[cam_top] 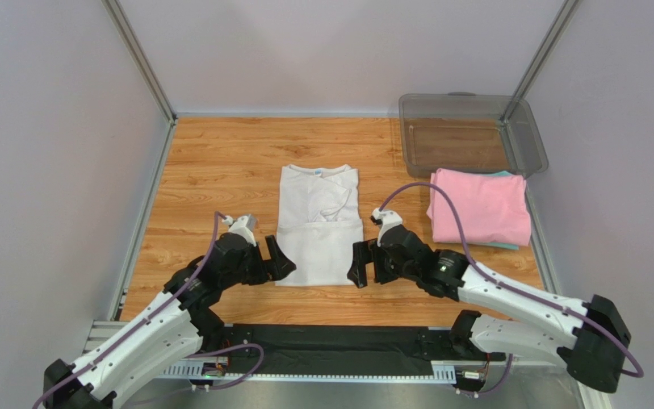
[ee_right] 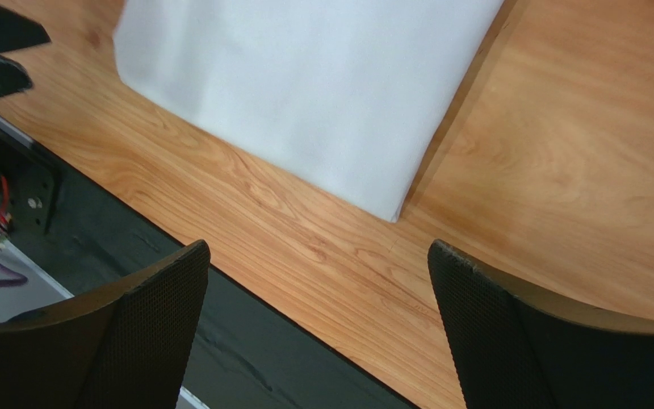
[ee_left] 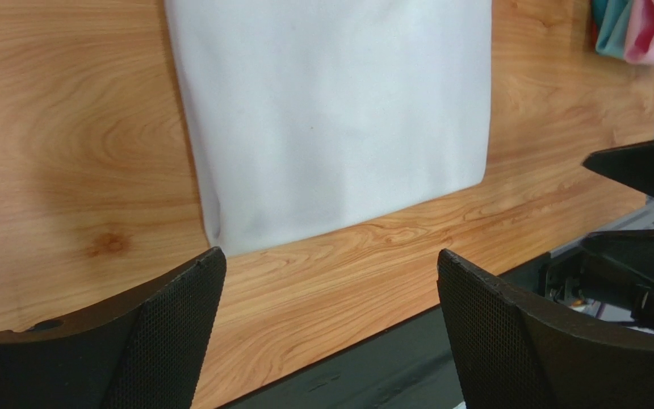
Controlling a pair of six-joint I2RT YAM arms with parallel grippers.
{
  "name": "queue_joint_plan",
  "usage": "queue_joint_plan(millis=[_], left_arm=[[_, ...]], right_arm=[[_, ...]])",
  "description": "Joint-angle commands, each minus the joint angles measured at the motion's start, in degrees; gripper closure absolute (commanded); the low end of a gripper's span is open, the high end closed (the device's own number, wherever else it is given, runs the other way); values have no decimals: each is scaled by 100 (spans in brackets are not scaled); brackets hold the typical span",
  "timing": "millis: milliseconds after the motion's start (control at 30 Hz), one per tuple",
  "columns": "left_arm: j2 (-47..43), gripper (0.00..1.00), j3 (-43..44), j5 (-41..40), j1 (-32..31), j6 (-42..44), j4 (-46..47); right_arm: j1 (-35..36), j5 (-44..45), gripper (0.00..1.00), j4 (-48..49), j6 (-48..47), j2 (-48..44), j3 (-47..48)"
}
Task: Fold and stack the t-shirts
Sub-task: Fold the tshirt
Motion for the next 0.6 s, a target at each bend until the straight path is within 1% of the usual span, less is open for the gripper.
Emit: queue_joint_plan(millis=[0, 33, 100, 167, 267, 300, 333, 367, 400, 467, 500, 567], left_arm=[[-350, 0, 198, -656, -28, -336, -1268], [-395, 0, 137, -718, -19, -406, -1426], [-317, 0, -38, -762, -19, -512, -1419], [-167, 0, -118, -692, -19, -539, -1331], [176, 8, -224, -535, -19, -495, -1033], [263, 12, -285, -464, -19, -486, -910], [421, 20, -320, -385, -19, -469, -648], [501, 25, -338, -323, -19, -460, -524], [649, 32, -364, -323, -19, -468, -444], [800, 38, -391, -323, -19, -477, -259], [931, 43, -400, -323, -19, -486, -180], [1055, 49, -400, -358, -19, -451, -75]], right_arm=[[30, 1110, 0, -301, 148, -669, 59], [22, 1173, 0, -283, 253, -897, -56], [21, 1235, 0, -108, 333, -1109, -362], [21, 1183, 0, -63, 307, -1163, -478], [21, 1121, 1, -11, 298, -1111, -593], [13, 1086, 2, 33, 289, -1015, -619], [13, 1042, 3, 86, 298, -944, -671], [13, 1016, 3, 174, 307, -865, -681], [21, 981, 4, 183, 316, -647, -663], [13, 937, 6, 236, 316, -426, -585], [13, 928, 8, 245, 298, -181, -541], [21, 867, 12, 297, 237, 40, -418]])
